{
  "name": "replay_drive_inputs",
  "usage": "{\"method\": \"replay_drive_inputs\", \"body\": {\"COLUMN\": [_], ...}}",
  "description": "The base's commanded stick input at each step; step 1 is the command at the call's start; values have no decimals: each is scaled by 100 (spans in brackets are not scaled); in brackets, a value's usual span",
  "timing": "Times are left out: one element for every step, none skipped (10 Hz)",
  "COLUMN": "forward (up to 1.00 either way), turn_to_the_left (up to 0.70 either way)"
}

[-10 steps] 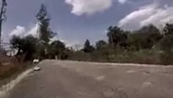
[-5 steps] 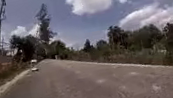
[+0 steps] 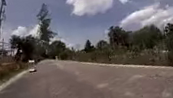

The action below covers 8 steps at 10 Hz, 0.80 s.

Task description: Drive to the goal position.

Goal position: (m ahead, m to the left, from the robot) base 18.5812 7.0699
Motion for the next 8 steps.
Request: {"method": "replay_drive_inputs", "body": {"forward": [50,50,50,50,50,50,50,50], "turn_to_the_left": [50,50,50,50,50,36,11,0]}}
